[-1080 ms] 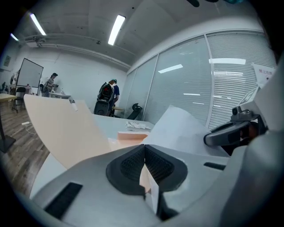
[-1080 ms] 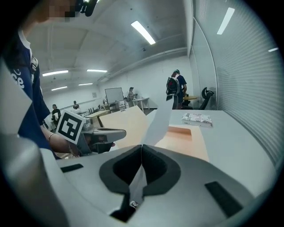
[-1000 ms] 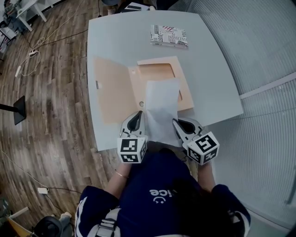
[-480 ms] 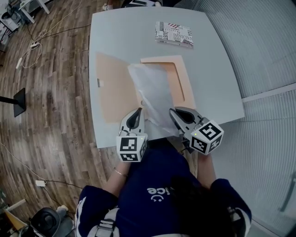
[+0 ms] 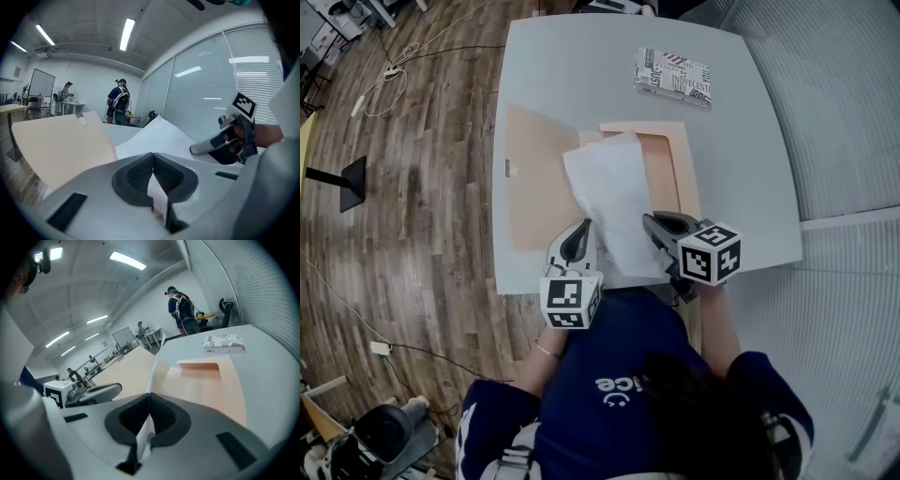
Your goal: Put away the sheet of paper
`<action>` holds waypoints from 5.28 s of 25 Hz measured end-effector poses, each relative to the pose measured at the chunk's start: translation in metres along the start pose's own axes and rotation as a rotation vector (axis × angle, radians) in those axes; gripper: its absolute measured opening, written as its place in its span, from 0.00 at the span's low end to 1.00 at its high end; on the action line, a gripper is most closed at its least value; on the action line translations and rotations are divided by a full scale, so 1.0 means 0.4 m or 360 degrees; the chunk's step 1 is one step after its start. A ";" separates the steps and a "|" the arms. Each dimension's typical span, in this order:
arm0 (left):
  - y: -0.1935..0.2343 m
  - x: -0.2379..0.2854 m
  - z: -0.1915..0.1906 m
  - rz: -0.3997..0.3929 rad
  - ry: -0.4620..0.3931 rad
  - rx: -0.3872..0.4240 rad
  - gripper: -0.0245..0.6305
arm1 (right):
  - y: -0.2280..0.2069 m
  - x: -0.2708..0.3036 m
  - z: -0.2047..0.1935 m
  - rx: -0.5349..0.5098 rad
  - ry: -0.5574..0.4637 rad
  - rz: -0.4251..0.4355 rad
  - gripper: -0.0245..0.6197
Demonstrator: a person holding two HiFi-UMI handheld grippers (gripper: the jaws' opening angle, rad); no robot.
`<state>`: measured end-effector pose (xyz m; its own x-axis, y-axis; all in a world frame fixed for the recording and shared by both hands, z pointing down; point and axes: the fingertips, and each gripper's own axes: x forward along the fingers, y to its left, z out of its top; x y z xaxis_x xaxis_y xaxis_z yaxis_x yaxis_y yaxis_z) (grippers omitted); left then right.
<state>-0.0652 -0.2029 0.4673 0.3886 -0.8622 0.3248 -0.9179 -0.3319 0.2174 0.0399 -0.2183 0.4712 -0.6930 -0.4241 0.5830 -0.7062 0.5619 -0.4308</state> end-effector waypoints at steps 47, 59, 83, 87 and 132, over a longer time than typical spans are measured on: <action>0.005 0.086 -0.010 0.0054 0.0065 0.0019 0.04 | -0.359 0.223 0.033 0.0421 0.0179 -0.0282 0.05; 0.009 0.093 -0.018 0.0064 0.0077 0.0014 0.04 | -0.414 0.204 -0.017 0.0277 0.0406 -0.0623 0.05; 0.005 0.075 -0.016 0.0072 0.0046 0.0039 0.04 | -0.374 0.115 -0.003 0.0275 0.0217 -0.0736 0.49; 0.002 0.077 -0.016 0.0059 0.0038 0.0034 0.04 | -0.343 0.079 0.020 0.0266 0.0082 -0.0666 0.49; -0.063 0.041 -0.021 -0.0070 0.0019 0.0075 0.04 | -0.089 -0.058 -0.033 -0.0331 -0.0459 -0.0799 0.05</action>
<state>-0.0350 -0.2053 0.4750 0.4293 -0.8419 0.3270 -0.9026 -0.3871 0.1884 0.0828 -0.2190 0.4822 -0.3148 -0.8317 0.4574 -0.9336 0.3581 0.0085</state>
